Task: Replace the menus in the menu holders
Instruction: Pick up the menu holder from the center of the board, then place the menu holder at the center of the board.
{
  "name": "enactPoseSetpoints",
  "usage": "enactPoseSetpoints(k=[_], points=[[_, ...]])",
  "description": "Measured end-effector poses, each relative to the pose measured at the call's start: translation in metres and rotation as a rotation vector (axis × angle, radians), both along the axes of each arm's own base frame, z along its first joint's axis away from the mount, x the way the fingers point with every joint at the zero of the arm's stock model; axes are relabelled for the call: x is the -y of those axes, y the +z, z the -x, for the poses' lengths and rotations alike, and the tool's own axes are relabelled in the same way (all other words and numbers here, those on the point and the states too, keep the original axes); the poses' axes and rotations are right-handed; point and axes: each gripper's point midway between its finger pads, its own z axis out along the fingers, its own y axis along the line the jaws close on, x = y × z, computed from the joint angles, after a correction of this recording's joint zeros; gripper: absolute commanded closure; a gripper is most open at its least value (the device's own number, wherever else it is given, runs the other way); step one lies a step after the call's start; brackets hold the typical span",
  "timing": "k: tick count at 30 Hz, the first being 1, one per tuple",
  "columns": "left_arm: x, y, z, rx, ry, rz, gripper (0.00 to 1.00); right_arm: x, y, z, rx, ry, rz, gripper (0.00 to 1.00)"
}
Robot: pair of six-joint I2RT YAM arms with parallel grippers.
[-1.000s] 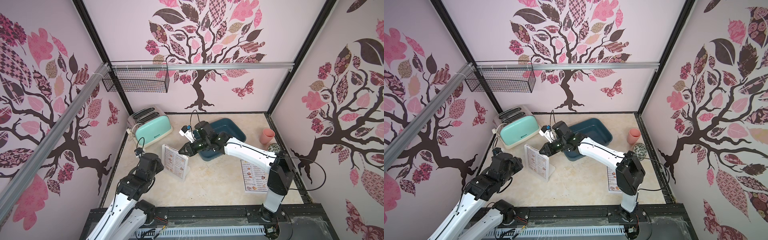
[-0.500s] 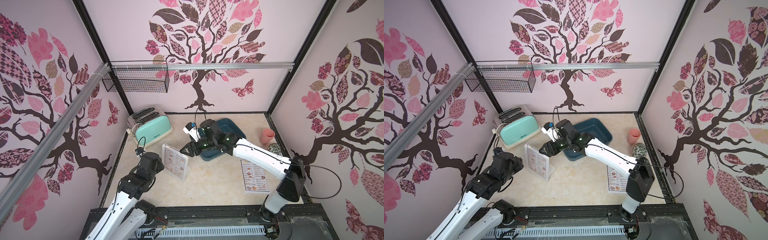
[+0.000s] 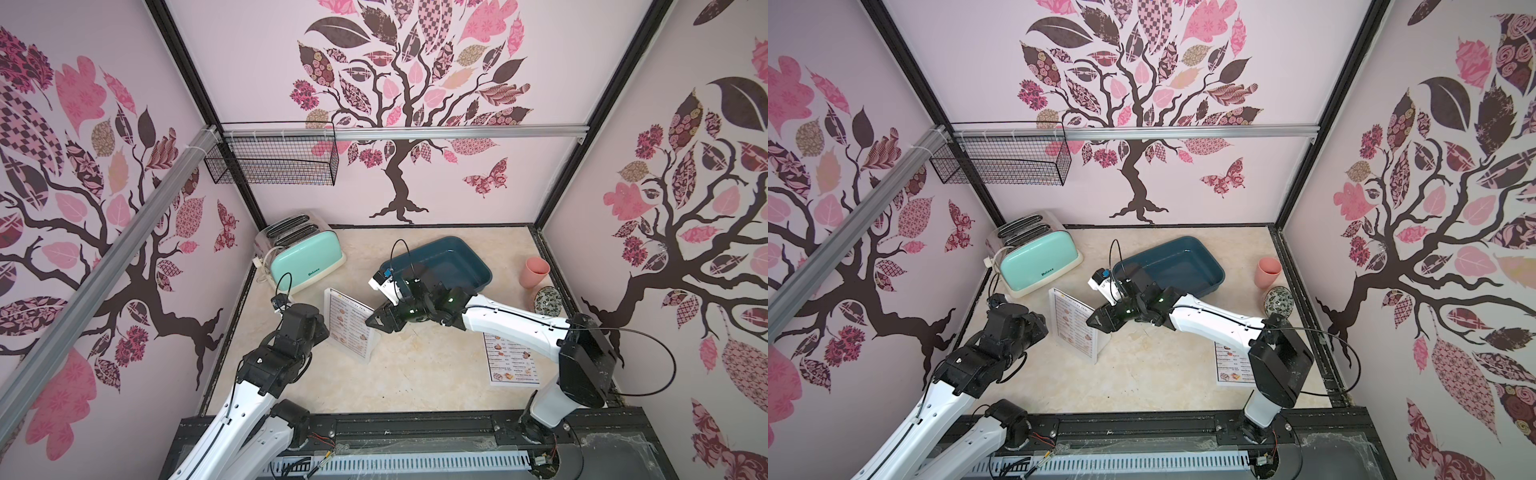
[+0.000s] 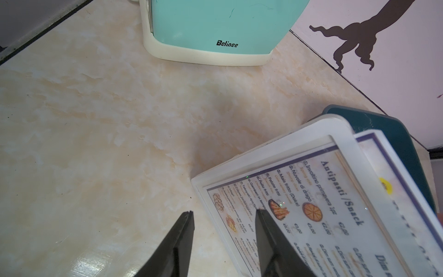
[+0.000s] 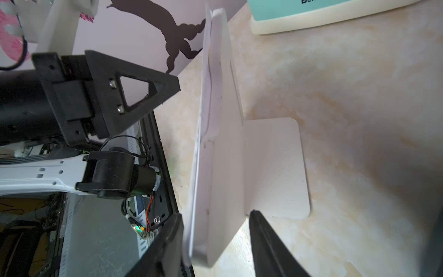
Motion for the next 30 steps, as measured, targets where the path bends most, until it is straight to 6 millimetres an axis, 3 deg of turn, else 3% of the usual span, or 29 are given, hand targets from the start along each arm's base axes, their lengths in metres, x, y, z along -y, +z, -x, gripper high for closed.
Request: enactPoseSetpoints(k=[5,12,15,21,24,28,30], points=[[0.0,0.0,0.0,0.001,0.002,-0.002,0.52,-0.008,-0.002,-0.004,0.032,0.017,-0.029,0.85],[-0.004,0.002,0.0,0.01,0.016,-0.013,0.52,-0.005,0.003,-0.004,0.102,0.038,-0.022,0.95],[-0.006,0.003,-0.001,0.015,0.024,-0.019,0.52,0.01,0.007,0.003,0.149,0.07,0.012,0.96],[-0.009,0.006,-0.001,0.028,0.037,-0.027,0.52,0.066,0.013,0.021,0.28,0.128,0.036,0.98],[-0.009,0.007,-0.001,0.028,0.038,-0.028,0.52,0.083,0.005,0.027,0.317,0.157,0.048,0.9],[-0.008,0.005,-0.002,0.023,0.032,-0.037,0.5,0.086,-0.007,0.036,0.342,0.218,0.043,0.41],[-0.008,0.006,-0.003,0.024,0.025,-0.046,0.49,0.088,-0.011,0.039,0.344,0.232,0.057,0.31]])
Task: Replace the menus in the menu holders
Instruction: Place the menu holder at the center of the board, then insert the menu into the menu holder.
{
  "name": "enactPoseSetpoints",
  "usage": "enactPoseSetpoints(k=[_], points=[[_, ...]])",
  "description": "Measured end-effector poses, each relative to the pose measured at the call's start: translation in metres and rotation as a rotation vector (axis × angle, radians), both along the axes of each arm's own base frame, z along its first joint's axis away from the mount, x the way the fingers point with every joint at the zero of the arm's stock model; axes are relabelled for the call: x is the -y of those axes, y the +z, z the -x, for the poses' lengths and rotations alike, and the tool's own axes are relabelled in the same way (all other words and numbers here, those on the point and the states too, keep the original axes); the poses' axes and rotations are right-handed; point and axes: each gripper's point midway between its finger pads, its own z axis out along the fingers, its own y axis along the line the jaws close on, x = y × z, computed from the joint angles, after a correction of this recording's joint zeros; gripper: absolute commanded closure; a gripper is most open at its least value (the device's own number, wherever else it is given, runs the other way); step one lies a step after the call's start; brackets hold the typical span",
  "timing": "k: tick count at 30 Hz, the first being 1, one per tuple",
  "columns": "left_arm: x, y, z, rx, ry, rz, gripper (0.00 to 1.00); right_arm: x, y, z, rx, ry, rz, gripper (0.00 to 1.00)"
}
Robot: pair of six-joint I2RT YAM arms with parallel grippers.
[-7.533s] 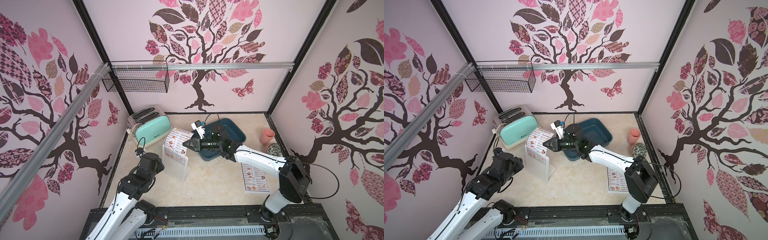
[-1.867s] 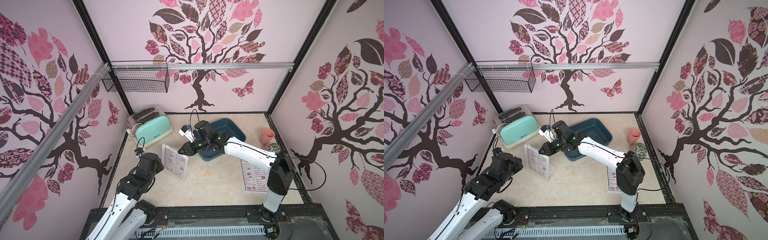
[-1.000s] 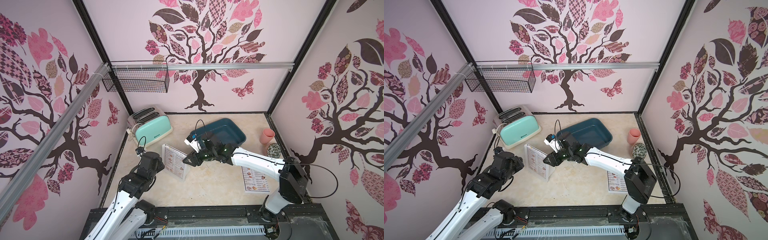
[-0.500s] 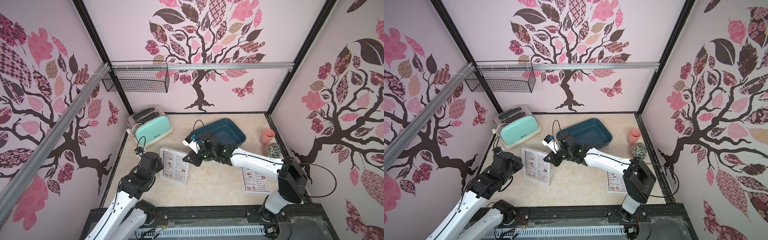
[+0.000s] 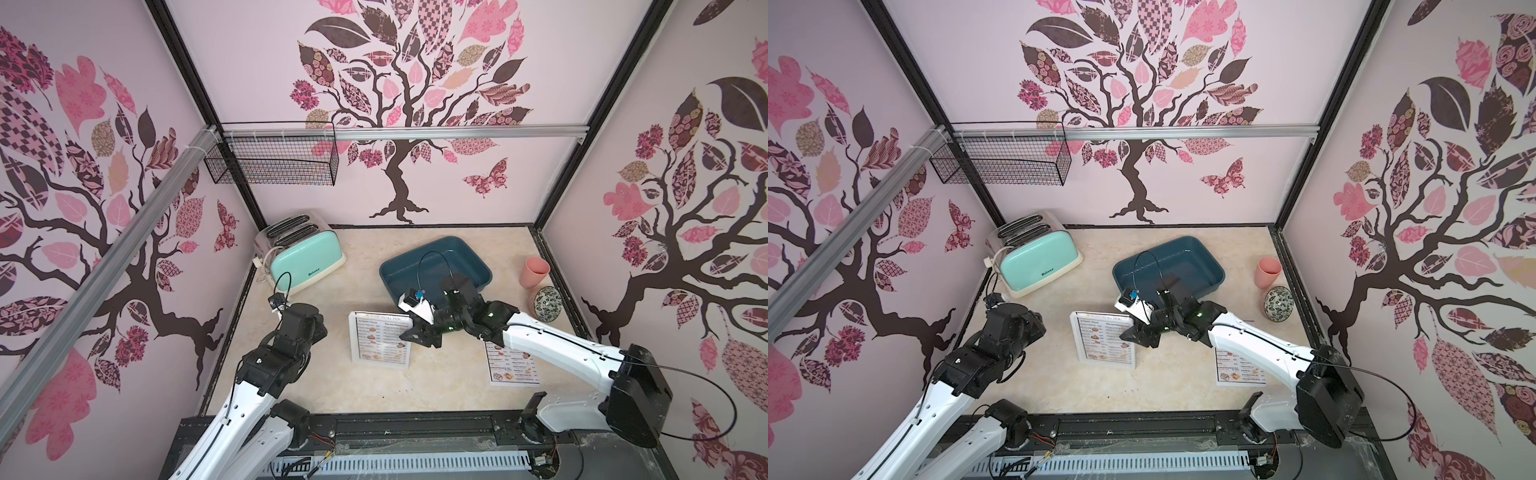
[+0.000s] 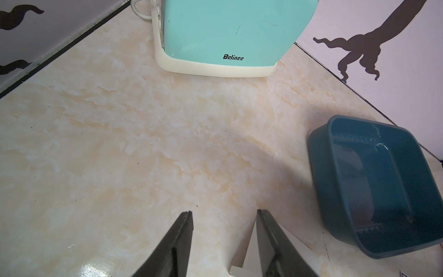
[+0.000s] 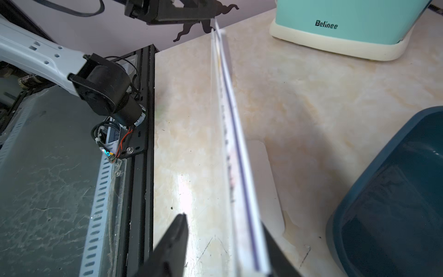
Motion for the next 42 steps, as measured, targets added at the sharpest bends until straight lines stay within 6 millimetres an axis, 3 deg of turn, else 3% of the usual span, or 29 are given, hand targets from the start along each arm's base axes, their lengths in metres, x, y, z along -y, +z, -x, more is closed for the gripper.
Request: enactPoseSetpoints(k=[4,6,10,14,16,20,25,29,37,42], points=[[-0.005,0.0,-0.007,0.003,0.006,-0.022,0.48,0.007,0.016,0.0,0.033,-0.016,-0.016,0.23],[-0.009,-0.001,-0.013,0.0,0.016,-0.022,0.48,0.012,0.037,-0.006,0.059,-0.063,-0.046,0.26],[-0.008,-0.006,-0.022,-0.018,0.004,-0.026,0.48,0.013,0.089,-0.034,0.036,-0.264,-0.128,0.37],[-0.002,-0.008,-0.026,-0.023,-0.027,-0.016,0.49,-0.001,0.114,-0.068,-0.064,-0.481,-0.138,0.34],[0.0,-0.007,-0.026,-0.019,-0.032,-0.01,0.49,-0.012,0.112,-0.074,-0.093,-0.545,-0.11,0.34],[0.001,-0.003,-0.025,-0.005,-0.039,0.001,0.49,-0.03,0.086,-0.073,-0.158,-0.618,-0.009,0.33],[0.0,0.001,-0.024,0.012,-0.037,0.008,0.49,-0.026,0.051,-0.078,-0.176,-0.7,0.114,0.33],[0.0,0.003,-0.023,0.021,-0.036,0.012,0.49,-0.021,0.036,-0.08,-0.165,-0.729,0.173,0.33],[-0.001,0.003,-0.021,0.021,-0.034,0.014,0.49,-0.025,0.028,-0.071,-0.145,-0.713,0.215,0.33],[-0.001,0.004,-0.02,0.022,-0.033,0.013,0.49,-0.024,0.029,-0.072,-0.136,-0.718,0.215,0.28]])
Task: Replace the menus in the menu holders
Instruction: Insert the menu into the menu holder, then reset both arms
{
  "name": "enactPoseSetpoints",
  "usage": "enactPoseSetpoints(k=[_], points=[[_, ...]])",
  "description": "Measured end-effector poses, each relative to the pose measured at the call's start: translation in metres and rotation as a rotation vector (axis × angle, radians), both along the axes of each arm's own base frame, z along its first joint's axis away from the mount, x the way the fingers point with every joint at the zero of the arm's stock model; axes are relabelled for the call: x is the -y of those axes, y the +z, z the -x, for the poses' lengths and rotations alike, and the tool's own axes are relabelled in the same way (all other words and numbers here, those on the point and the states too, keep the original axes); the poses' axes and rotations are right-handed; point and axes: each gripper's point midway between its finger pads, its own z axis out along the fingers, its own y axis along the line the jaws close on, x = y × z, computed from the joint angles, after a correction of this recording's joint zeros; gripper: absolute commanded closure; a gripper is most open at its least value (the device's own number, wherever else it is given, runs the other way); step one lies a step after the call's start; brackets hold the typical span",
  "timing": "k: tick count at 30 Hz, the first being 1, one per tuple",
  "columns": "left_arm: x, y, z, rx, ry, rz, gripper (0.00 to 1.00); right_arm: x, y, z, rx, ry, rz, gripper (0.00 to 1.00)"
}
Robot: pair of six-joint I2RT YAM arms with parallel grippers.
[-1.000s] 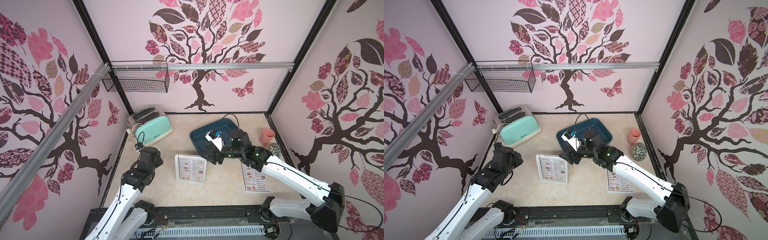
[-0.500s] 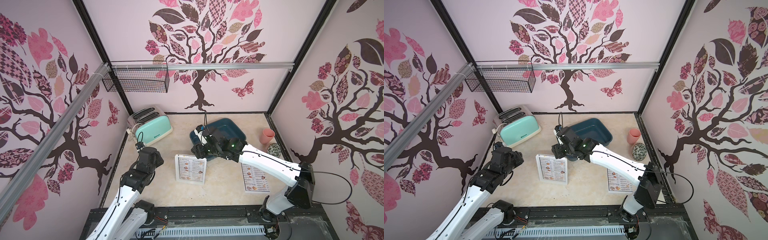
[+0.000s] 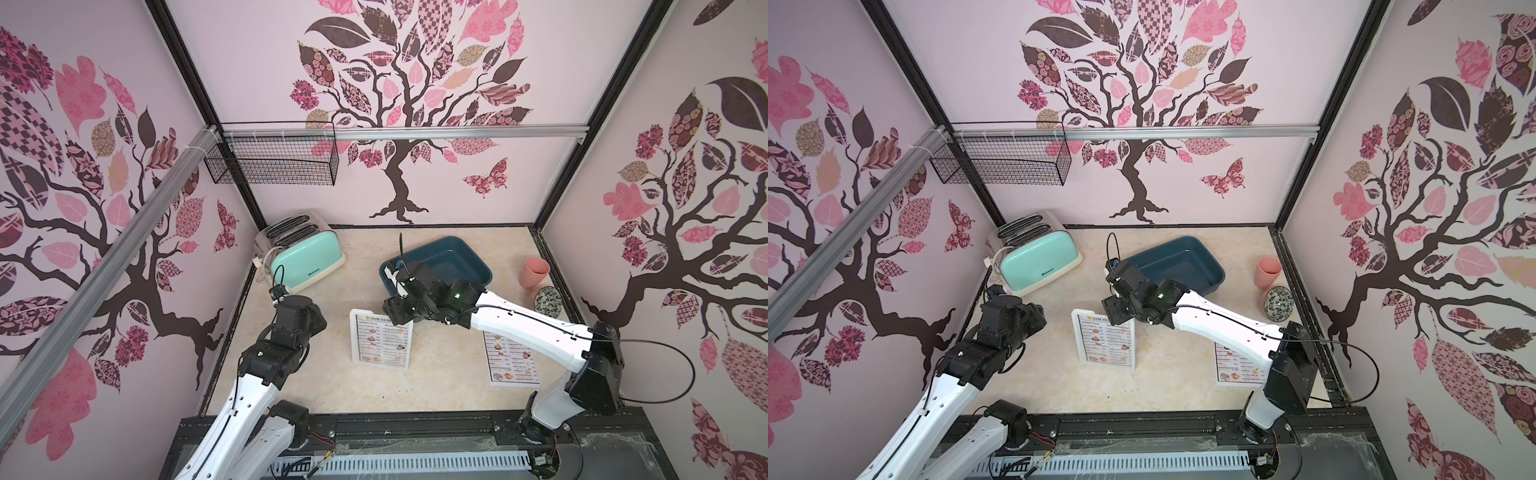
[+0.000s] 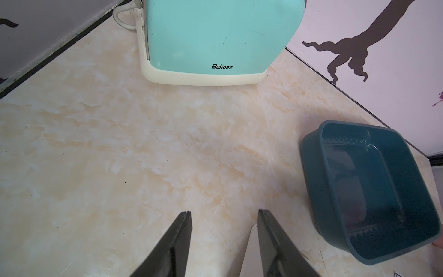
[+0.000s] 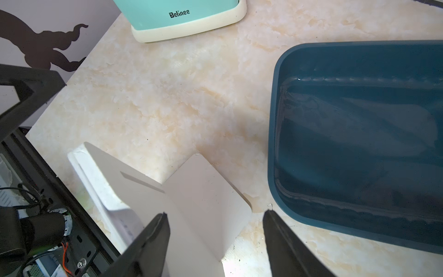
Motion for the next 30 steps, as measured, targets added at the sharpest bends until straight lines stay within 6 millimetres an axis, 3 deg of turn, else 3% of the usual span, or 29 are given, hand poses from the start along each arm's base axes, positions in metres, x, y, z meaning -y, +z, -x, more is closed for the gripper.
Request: enactPoseSetpoints(k=[2,6,9,12,14,16,19,22,25,27,30], points=[[-0.001,0.0,0.0,0.001,0.004,-0.005,0.48,0.0,0.008,-0.002,0.013,-0.006,-0.003,0.25],[-0.008,-0.001,-0.003,0.007,0.023,-0.048,0.46,0.011,0.052,-0.014,0.103,-0.046,-0.073,0.23],[-0.025,-0.011,-0.011,0.001,0.069,-0.088,0.45,0.062,0.082,-0.028,0.186,-0.146,-0.136,0.22],[-0.05,-0.033,-0.018,-0.031,0.132,-0.13,0.46,0.157,0.081,-0.047,0.262,-0.351,-0.156,0.18],[-0.068,-0.049,-0.022,-0.05,0.166,-0.176,0.45,0.228,0.055,-0.054,0.284,-0.511,-0.117,0.16],[-0.079,-0.059,-0.024,-0.048,0.176,-0.229,0.43,0.286,0.011,-0.055,0.26,-0.638,-0.06,0.16],[-0.093,-0.069,-0.029,-0.028,0.192,-0.289,0.37,0.345,-0.062,-0.054,0.183,-0.772,0.031,0.14],[-0.105,-0.083,-0.036,-0.024,0.201,-0.335,0.32,0.361,-0.124,-0.052,0.112,-0.773,0.119,0.12],[-0.106,-0.103,-0.044,-0.045,0.167,-0.366,0.27,0.358,-0.162,-0.061,0.082,-0.726,0.147,0.11],[-0.102,-0.111,-0.053,-0.047,0.126,-0.378,0.26,0.355,-0.167,-0.073,0.126,-0.704,0.129,0.11],[-0.098,-0.106,-0.07,0.016,0.088,-0.392,0.25,0.349,-0.155,-0.093,0.267,-0.676,0.067,0.11]])
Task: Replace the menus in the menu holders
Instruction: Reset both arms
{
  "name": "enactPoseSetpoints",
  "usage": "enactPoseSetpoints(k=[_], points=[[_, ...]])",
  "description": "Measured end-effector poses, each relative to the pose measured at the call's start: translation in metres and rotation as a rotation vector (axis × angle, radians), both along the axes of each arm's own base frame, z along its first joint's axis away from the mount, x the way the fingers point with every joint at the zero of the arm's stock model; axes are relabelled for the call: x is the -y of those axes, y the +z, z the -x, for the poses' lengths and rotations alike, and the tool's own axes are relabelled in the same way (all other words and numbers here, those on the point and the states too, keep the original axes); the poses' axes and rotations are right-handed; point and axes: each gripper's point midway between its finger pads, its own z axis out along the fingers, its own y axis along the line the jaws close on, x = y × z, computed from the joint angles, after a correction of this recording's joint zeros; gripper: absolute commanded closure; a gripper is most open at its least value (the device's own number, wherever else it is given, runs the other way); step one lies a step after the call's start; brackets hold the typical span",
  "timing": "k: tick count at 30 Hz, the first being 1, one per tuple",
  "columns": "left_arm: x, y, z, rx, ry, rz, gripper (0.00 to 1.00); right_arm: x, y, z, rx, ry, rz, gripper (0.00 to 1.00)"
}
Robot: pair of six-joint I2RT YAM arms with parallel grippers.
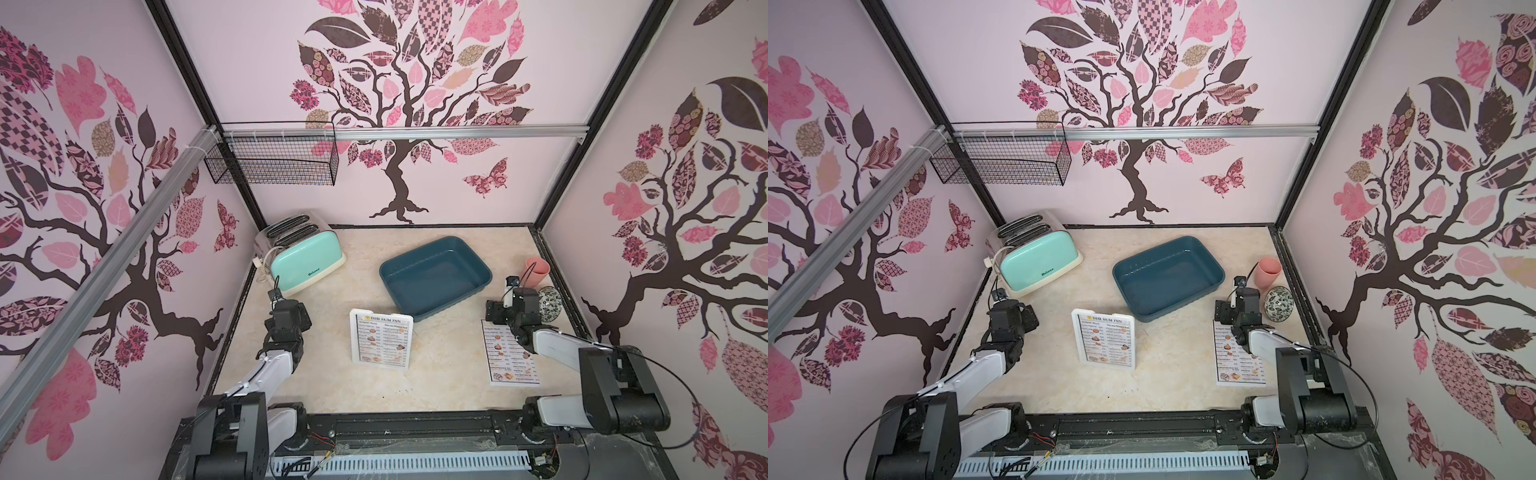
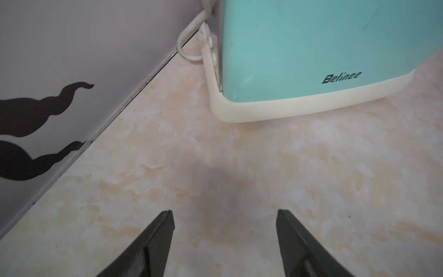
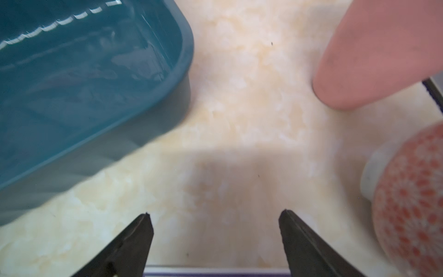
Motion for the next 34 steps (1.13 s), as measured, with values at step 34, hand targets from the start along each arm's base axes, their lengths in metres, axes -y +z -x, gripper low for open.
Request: enactPoseSetpoints(k=[34], points=[[0.036,0.01,-0.075,0.217,-0.252,-0.074,0.02,-0.006,0.03,-0.018,0.313,0.058,-0.059,0.0]])
